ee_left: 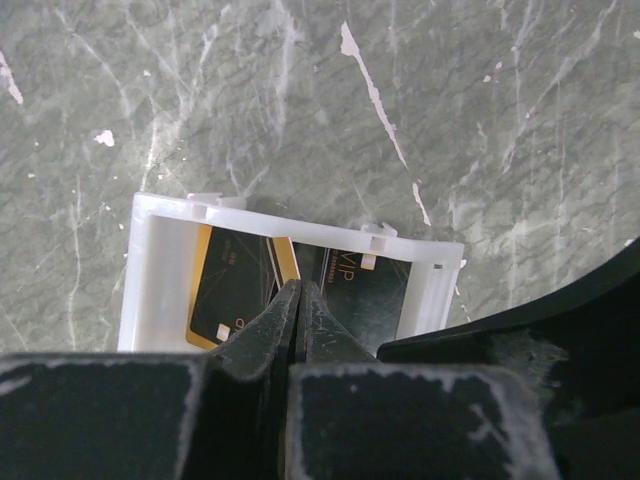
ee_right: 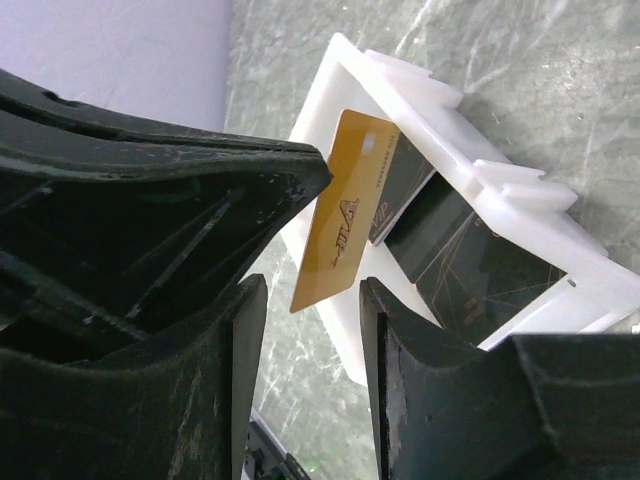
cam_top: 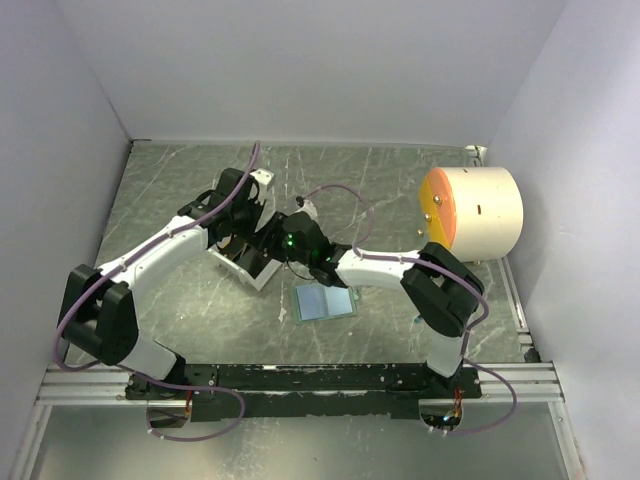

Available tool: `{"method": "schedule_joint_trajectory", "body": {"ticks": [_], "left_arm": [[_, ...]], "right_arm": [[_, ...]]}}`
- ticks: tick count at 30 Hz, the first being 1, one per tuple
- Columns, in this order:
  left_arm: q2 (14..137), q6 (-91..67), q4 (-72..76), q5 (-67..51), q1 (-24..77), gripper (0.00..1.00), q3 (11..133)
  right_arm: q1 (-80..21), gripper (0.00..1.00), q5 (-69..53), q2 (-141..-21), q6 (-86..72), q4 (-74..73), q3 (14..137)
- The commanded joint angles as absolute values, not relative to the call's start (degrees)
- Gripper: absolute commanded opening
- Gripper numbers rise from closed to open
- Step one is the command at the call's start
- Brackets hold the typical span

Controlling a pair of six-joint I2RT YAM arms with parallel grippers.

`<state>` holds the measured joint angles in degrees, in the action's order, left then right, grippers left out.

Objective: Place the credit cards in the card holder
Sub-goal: Pick up the credit card from the storage box.

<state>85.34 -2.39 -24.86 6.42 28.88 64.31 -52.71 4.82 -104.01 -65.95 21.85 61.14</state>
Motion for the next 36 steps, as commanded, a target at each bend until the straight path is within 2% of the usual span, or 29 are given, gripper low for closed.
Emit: {"method": "schedule_joint_trajectory", "body": {"ticks": [1, 10, 15, 18, 22, 24, 26, 28, 29, 36], "left_arm": [[86.46, -4.13, -23.85, 2.67, 29.36, 0.07, 66.07], [86.89, -5.23, -23.28, 1.61, 29.36, 0.07, 66.44], [86.97, -5.45, -23.25, 1.34, 29.36, 0.07, 66.28], [87.09, -5.69, -23.07, 0.95, 29.35, 0.07, 66.26], [86.79, -6.84, -23.26, 0.37, 29.31, 0.07, 66.27], [86.59, -7.61, -23.83, -0.83, 29.12, 0.08, 66.81], [86.02, -8.89, -25.29, -1.32, 29.05, 0.22, 68.10], [84.51, -10.41, -26.35, -1.38, 29.05, 0.40, 69.29], [83.57, -11.36, -26.66, -1.77, 29.04, 0.45, 69.80], [73.91, -19.40, -24.80, -10.13, 29.00, 0.63, 71.31]], "right_arm": [[-54.12, 0.43, 10.67, -105.46, -66.31, 22.40, 61.99], [-55.50, 0.41, 14.37, -107.69, -63.41, 22.39, 64.39], [-55.72, 0.37, 15.06, -109.91, -62.56, 20.83, 65.70], [-55.80, 0.25, 15.65, -109.90, -61.13, 20.91, 65.73], [-56.07, 0.04, 17.20, -107.16, -57.71, 24.34, 62.61], [-56.08, 0.00, 17.33, -105.08, -55.59, 26.60, 60.53], [-56.03, 0.00, 16.72, -102.71, -54.54, 28.14, 58.06], [-55.99, 0.00, 15.94, -99.65, -53.08, 29.88, 54.18], [-55.95, 0.00, 15.30, -98.05, -51.92, 30.73, 52.72], [-54.96, 0.00, 11.95, -85.10, -46.69, 29.74, 44.78]]}}
